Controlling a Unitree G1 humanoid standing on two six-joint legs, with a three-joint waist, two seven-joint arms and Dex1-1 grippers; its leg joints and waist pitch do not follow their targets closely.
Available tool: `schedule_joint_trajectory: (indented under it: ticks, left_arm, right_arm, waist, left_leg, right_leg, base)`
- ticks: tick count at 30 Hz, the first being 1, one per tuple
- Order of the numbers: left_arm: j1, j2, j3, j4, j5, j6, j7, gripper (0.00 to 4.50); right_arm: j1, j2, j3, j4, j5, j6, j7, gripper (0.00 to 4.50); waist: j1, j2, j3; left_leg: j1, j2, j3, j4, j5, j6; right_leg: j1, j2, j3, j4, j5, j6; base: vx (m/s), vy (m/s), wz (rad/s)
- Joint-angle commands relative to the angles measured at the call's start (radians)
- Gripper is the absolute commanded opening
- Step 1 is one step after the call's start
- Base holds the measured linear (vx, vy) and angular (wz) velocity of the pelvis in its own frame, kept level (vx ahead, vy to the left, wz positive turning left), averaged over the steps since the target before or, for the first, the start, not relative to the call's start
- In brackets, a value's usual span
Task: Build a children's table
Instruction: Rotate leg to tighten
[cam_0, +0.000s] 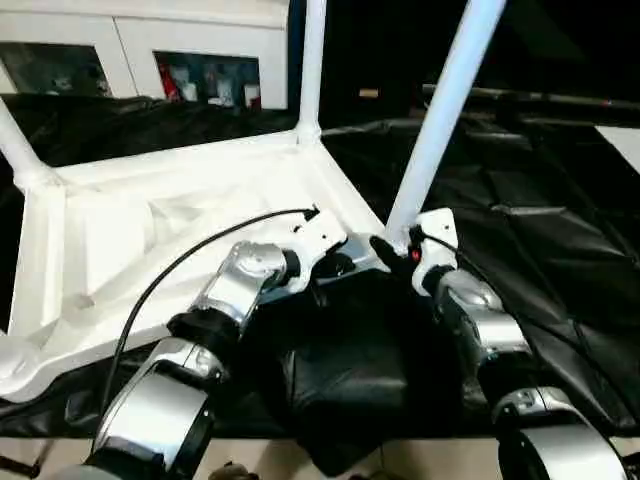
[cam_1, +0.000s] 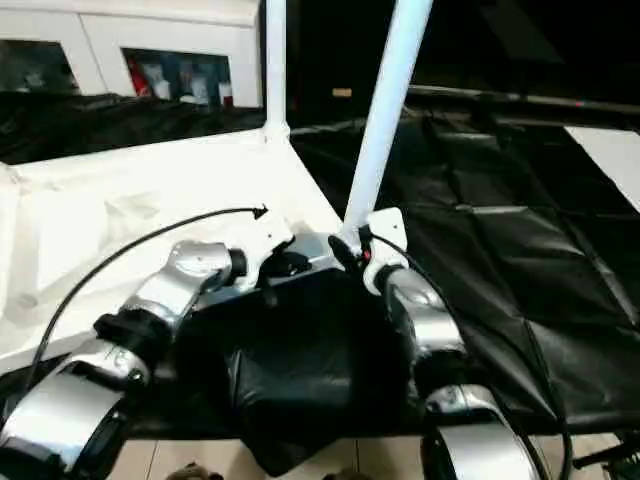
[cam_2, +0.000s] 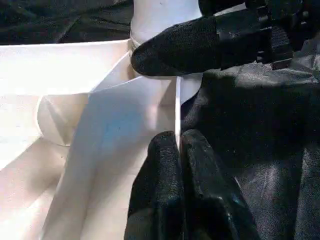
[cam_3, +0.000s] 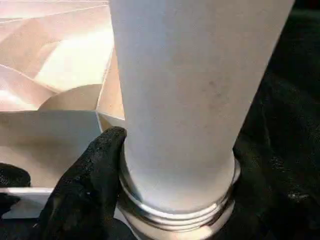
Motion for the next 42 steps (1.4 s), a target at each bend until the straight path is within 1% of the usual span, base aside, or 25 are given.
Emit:
schedule_joint_trajectory:
  ticks: [1, 2, 4, 5, 6, 7, 9, 10, 11, 14, 17, 18, 19, 20, 24, 25, 26, 27, 29, 32, 33, 38, 39, 40, 42]
  left_arm:
    - [-0.008, -0.087, -0.033, 0.023, -0.017, -0.030, -0.008, 0.00]
    - [-0.009, -0.084, -0.032, 0.025, -0.017, -0.036, -0.015, 0.00]
    - [-0.002, -0.065, -0.033, 0.020, -0.018, -0.047, -0.040, 0.00]
    - [0.001, -0.056, -0.033, 0.016, -0.020, -0.049, -0.050, 0.00]
    - [0.006, -0.045, -0.034, 0.010, -0.023, -0.051, -0.068, 0.00]
    - [0.008, -0.036, -0.033, 0.008, -0.024, -0.051, -0.080, 0.00]
    - [0.017, 0.002, -0.029, -0.006, -0.036, -0.061, -0.150, 0.00]
    - [0.018, 0.010, -0.028, -0.008, -0.038, -0.063, -0.164, 0.00]
    - [0.018, 0.010, -0.028, -0.008, -0.038, -0.063, -0.164, 0.00]
    - [0.026, 0.059, -0.028, -0.034, -0.061, -0.070, -0.270, 0.00]
    - [0.037, 0.098, -0.031, -0.058, -0.081, -0.075, -0.362, 0.00]
    - [0.044, 0.115, -0.034, -0.070, -0.089, -0.068, -0.407, 0.00]
    - [0.053, 0.133, -0.040, -0.085, -0.097, -0.060, -0.452, 0.00]
    - [0.060, 0.148, -0.042, -0.097, -0.104, -0.054, -0.483, 0.00]
    - [0.080, 0.183, -0.041, -0.132, -0.127, -0.022, -0.551, 0.00]
    - [0.081, 0.185, -0.041, -0.134, -0.127, -0.022, -0.552, 0.00]
    - [0.083, 0.188, -0.037, -0.135, -0.128, -0.026, -0.551, 0.00]
    - [0.085, 0.189, -0.035, -0.136, -0.129, -0.027, -0.549, 0.00]
    - [0.095, 0.196, -0.031, -0.150, -0.132, -0.025, -0.551, 0.00]
    - [0.108, 0.200, -0.029, -0.173, -0.141, -0.015, -0.554, 0.00]
    - [0.111, 0.200, -0.028, -0.179, -0.144, -0.013, -0.553, 0.00]
    - [0.121, 0.191, -0.023, -0.193, -0.143, -0.015, -0.533, 0.00]
    - [0.114, 0.171, -0.017, -0.172, -0.124, -0.025, -0.464, 0.00]
    - [0.100, 0.146, -0.009, -0.139, -0.103, -0.031, -0.378, 0.00]
    - [0.085, 0.117, -0.002, -0.106, -0.084, -0.037, -0.289, 0.00]
  right_arm:
    - [-0.004, 0.054, 0.048, 0.049, -0.030, -0.001, 0.030, 3.09]
    - [-0.008, 0.054, 0.039, 0.051, -0.020, -0.010, 0.041, 3.44]
    - [-0.011, 0.034, 0.035, 0.039, -0.002, -0.028, 0.092, 3.44]
    - [-0.011, 0.023, 0.036, 0.031, 0.004, -0.034, 0.116, 3.64]
    - [-0.008, 0.007, 0.040, 0.016, 0.009, -0.035, 0.154, 3.64]
    - [-0.005, -0.007, 0.045, 0.006, 0.008, -0.038, 0.182, 3.85]
    - [0.012, -0.073, 0.077, -0.037, 0.004, -0.053, 0.319, 3.85]
    - [0.016, -0.087, 0.083, -0.044, 0.004, -0.059, 0.349, 3.85]
    - [0.016, -0.087, 0.083, -0.044, 0.004, -0.059, 0.349, 3.85]
    - [0.043, -0.160, 0.106, -0.104, 0.021, -0.062, 0.496, 3.85]
    - [0.067, -0.213, 0.125, -0.153, 0.030, -0.052, 0.598, 3.85]
    - [0.079, -0.233, 0.132, -0.174, 0.033, -0.043, 0.638, 3.85]
    - [0.091, -0.252, 0.140, -0.197, 0.037, -0.032, 0.676, 3.85]
    - [0.103, -0.270, 0.147, -0.218, 0.041, -0.023, 0.705, 3.85]
    - [0.132, -0.304, 0.154, -0.259, 0.055, 0.001, 0.767, 3.85]
    - [0.134, -0.305, 0.154, -0.261, 0.056, 0.003, 0.769, 3.85]
    - [0.138, -0.308, 0.155, -0.265, 0.059, 0.009, 0.778, 3.60]
    - [0.139, -0.308, 0.156, -0.265, 0.059, 0.010, 0.780, 3.53]
    - [0.147, -0.305, 0.153, -0.275, 0.069, 0.024, 0.790, 3.50]
    - [0.154, -0.297, 0.157, -0.296, 0.078, 0.045, 0.804, 3.16]
    - [0.156, -0.294, 0.158, -0.299, 0.079, 0.047, 0.805, 3.11]
    - [0.166, -0.281, 0.162, -0.306, 0.086, 0.058, 0.797, 2.80]
    - [0.157, -0.265, 0.167, -0.263, 0.045, 0.064, 0.719, 2.77]
    - [0.138, -0.243, 0.164, -0.196, -0.008, 0.068, 0.594, 2.77]
    - [0.117, -0.212, 0.144, -0.132, -0.040, 0.075, 0.460, 2.73]
  waist:
    - [0.001, -0.003, -0.055]
    - [0.002, -0.002, -0.054]
    - [0.002, -0.001, -0.054]
    - [0.002, -0.001, -0.054]
    - [0.003, -0.002, -0.055]
    - [0.004, -0.003, -0.057]
    - [0.006, -0.004, -0.059]
    - [0.010, -0.004, -0.059]
    - [0.011, -0.006, -0.060]
    - [0.020, -0.005, -0.059]
    - [0.022, -0.003, -0.058]
    - [0.028, -0.002, -0.057]
    - [0.028, -0.003, -0.056]
    - [0.029, -0.003, -0.056]
    - [0.034, -0.005, -0.053]
    - [0.034, -0.006, -0.053]
    - [0.034, -0.007, -0.054]
    - [0.034, -0.006, -0.055]
    - [0.034, -0.010, -0.055]
    - [0.034, -0.013, -0.056]
    - [0.034, -0.016, -0.057]
    - [0.033, -0.016, -0.055]
    - [0.032, -0.017, -0.055]
    - [0.027, -0.016, -0.054]
    - [0.021, -0.015, -0.049]
  left_leg:
    - [0.003, 0.044, -0.024, -0.069, -0.196, 0.041]
    - [0.003, 0.044, -0.024, -0.069, -0.199, 0.041]
    - [0.005, 0.046, -0.025, -0.070, -0.215, 0.041]
    - [0.004, 0.046, -0.025, -0.070, -0.215, 0.042]
    - [0.004, 0.046, -0.025, -0.070, -0.208, 0.047]
    - [0.001, 0.045, -0.023, -0.067, -0.193, 0.056]
    - [0.001, 0.046, -0.022, -0.065, -0.165, 0.067]
    - [-0.001, 0.044, -0.021, -0.063, -0.152, 0.082]
    - [-0.002, 0.044, -0.020, -0.062, -0.144, 0.088]
    - [-0.001, 0.045, -0.019, -0.060, -0.128, 0.103]
    - [0.001, 0.048, -0.019, -0.063, -0.133, 0.095]
    - [0.003, 0.052, -0.019, -0.063, -0.137, 0.095]
    - [0.000, 0.054, -0.018, -0.063, -0.139, 0.095]
    - [0.001, 0.055, -0.019, -0.065, -0.145, 0.094]
    - [0.002, 0.054, -0.018, -0.065, -0.166, 0.077]
    - [0.002, 0.054, -0.018, -0.065, -0.164, 0.076]
    - [0.003, 0.054, -0.018, -0.065, -0.163, 0.075]
    - [0.002, 0.054, -0.018, -0.065, -0.160, 0.072]
    - [0.001, 0.053, -0.019, -0.065, -0.153, 0.072]
    - [0.001, 0.052, -0.018, -0.063, -0.136, 0.078]
    - [-0.001, 0.051, -0.017, -0.062, -0.127, 0.081]
    - [0.000, 0.050, -0.018, -0.063, -0.130, 0.079]
    - [0.000, 0.050, -0.018, -0.063, -0.131, 0.079]
    - [-0.001, 0.049, -0.019, -0.063, -0.129, 0.070]
    - [0.002, 0.045, -0.021, -0.067, -0.158, 0.050]
  right_leg:
    - [0.044, -0.092, 0.055, -0.090, -0.280, -0.169]
    - [0.043, -0.092, 0.056, -0.091, -0.283, -0.169]
    - [0.042, -0.094, 0.055, -0.092, -0.302, -0.169]
    - [0.043, -0.093, 0.055, -0.092, -0.299, -0.170]
    - [0.045, -0.092, 0.055, -0.089, -0.281, -0.172]
    - [0.048, -0.092, 0.056, -0.086, -0.249, -0.180]
    - [0.049, -0.091, 0.056, -0.081, -0.199, -0.194]
    - [0.052, -0.092, 0.055, -0.079, -0.174, -0.202]
    - [0.054, -0.092, 0.056, -0.077, -0.160, -0.204]
    - [0.055, -0.092, 0.055, -0.075, -0.145, -0.210]
    - [0.052, -0.088, 0.053, -0.074, -0.154, -0.215]
    - [0.052, -0.088, 0.052, -0.073, -0.153, -0.218]
    - [0.053, -0.088, 0.052, -0.070, -0.148, -0.220]
    - [0.052, -0.088, 0.052, -0.071, -0.155, -0.220]
    - [0.050, -0.091, 0.053, -0.078, -0.223, -0.203]
    - [0.048, -0.091, 0.053, -0.078, -0.232, -0.197]
    - [0.047, -0.091, 0.053, -0.078, -0.234, -0.197]
    - [0.047, -0.092, 0.053, -0.077, -0.229, -0.198]
    - [0.047, -0.091, 0.053, -0.076, -0.227, -0.195]
    - [0.047, -0.090, 0.053, -0.074, -0.207, -0.195]
    - [0.049, -0.089, 0.053, -0.072, -0.200, -0.195]
    - [0.046, -0.091, 0.052, -0.076, -0.230, -0.182]
    - [0.046, -0.090, 0.052, -0.076, -0.232, -0.181]
    - [0.040, -0.090, 0.053, -0.076, -0.240, -0.181]
    - [0.039, -0.090, 0.051, -0.086, -0.301, -0.170]
  base:
    - [0.000, 0.000, 0.00]
    - [0.000, 0.000, 0.00]
    - [0.000, 0.000, 0.00]
    - [0.000, 0.000, 0.00]
    - [0.000, 0.000, 0.00]
    - [0.000, 0.000, 0.00]
    - [0.000, 0.000, 0.00]
    - [0.000, 0.000, 0.00]
    - [0.000, 0.000, 0.00]
    - [0.000, 0.000, 0.00]
    - [0.000, 0.000, 0.00]
    - [0.000, 0.000, 0.00]
    - [0.000, 0.000, 0.00]
    - [0.000, 0.000, 0.00]
    - [0.000, 0.000, 0.00]
    - [0.000, 0.000, 0.00]
    - [0.000, 0.000, 0.00]
    - [0.000, 0.000, 0.00]
    - [0.000, 0.000, 0.00]
    - [0.000, 0.000, 0.00]
    - [0.000, 0.000, 0.00]
    - [0.000, 0.000, 0.00]
    - [0.000, 0.000, 0.00]
    - [0.000, 0.000, 0.00]
    - [0.000, 0.000, 0.00]
